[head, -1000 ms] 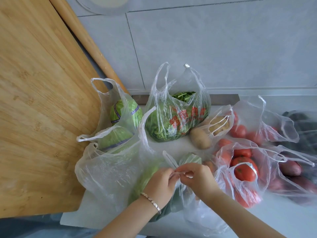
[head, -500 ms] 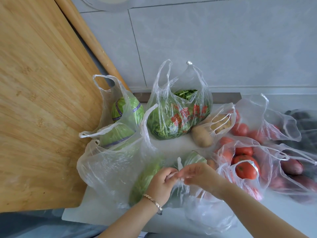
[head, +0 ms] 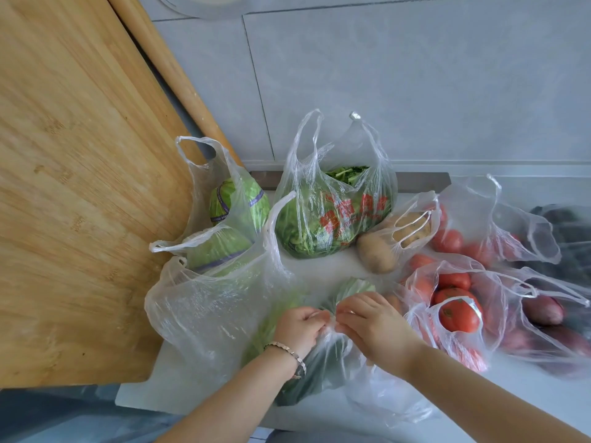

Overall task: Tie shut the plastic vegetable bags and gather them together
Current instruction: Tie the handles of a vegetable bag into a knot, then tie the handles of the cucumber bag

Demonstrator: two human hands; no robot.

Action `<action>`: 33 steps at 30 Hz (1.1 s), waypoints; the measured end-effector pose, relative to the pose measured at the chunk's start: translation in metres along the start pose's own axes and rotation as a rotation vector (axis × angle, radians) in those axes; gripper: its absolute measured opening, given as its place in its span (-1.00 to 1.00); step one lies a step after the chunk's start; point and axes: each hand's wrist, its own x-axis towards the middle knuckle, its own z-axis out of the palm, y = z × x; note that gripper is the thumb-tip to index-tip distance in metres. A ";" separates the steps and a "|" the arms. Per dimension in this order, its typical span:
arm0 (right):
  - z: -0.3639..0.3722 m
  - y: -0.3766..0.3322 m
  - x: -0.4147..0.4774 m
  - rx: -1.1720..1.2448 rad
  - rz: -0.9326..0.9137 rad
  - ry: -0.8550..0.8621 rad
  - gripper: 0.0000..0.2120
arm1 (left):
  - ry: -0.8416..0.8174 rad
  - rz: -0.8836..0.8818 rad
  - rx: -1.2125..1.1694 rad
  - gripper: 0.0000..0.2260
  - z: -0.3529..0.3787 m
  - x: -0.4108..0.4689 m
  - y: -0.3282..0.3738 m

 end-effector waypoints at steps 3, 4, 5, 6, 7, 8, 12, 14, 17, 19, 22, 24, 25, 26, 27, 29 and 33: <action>0.002 -0.001 -0.003 -0.049 0.070 -0.026 -0.74 | 0.079 0.114 0.235 -0.78 0.000 0.003 0.000; 0.002 0.000 -0.006 -0.040 0.087 -0.044 -0.75 | 0.104 0.150 0.293 -0.78 -0.002 0.005 0.000; 0.003 0.002 -0.011 -0.019 0.100 -0.074 -0.74 | 0.124 0.179 0.331 -0.75 -0.003 0.007 0.001; 0.003 0.003 -0.016 -0.001 0.110 -0.094 -0.73 | 0.138 0.192 0.353 -0.73 -0.006 0.009 0.001; 0.004 0.006 -0.020 0.008 0.121 -0.105 -0.75 | 0.147 0.188 0.366 -0.73 -0.007 0.011 -0.001; 0.004 0.007 -0.023 0.008 0.136 -0.122 -0.77 | 0.155 0.169 0.382 -0.75 -0.007 0.012 -0.001; 0.000 -0.001 -0.004 0.017 0.321 -0.489 -0.61 | 0.109 0.099 0.588 -0.75 -0.010 0.019 0.000; -0.007 -0.006 0.012 0.145 0.457 -0.695 -0.69 | 0.069 0.147 0.762 -0.76 -0.021 0.018 0.006; -0.020 -0.013 0.046 0.361 0.576 -0.470 -0.76 | 0.135 0.393 0.863 -0.83 -0.048 0.006 0.021; -0.029 -0.024 0.078 0.455 0.619 -0.278 -0.66 | 0.329 0.692 0.854 -0.82 -0.074 -0.010 0.032; -0.028 -0.042 0.122 0.529 0.620 -0.213 -0.40 | 0.798 0.840 0.860 -0.71 -0.112 -0.018 0.034; -0.015 -0.054 0.146 0.551 0.625 -0.326 -0.25 | 0.980 0.472 0.657 -0.48 -0.132 -0.020 0.035; -0.007 -0.058 0.154 0.554 0.650 -0.396 -0.22 | 0.995 0.211 0.540 -0.33 -0.140 -0.018 0.034; 0.001 -0.061 0.161 0.573 0.686 -0.454 -0.24 | 0.975 0.023 0.443 -0.25 -0.147 -0.015 0.031; 0.007 -0.063 0.166 0.624 0.709 -0.471 -0.38 | 0.926 -0.092 0.348 -0.27 -0.152 -0.016 0.033; 0.014 -0.066 0.168 0.721 0.705 -0.385 -0.76 | 0.770 -0.137 0.043 -0.49 -0.161 -0.014 0.032; 0.001 -0.059 0.149 0.796 0.698 -0.247 -0.68 | 0.499 -0.034 -0.157 -0.66 -0.155 -0.017 0.025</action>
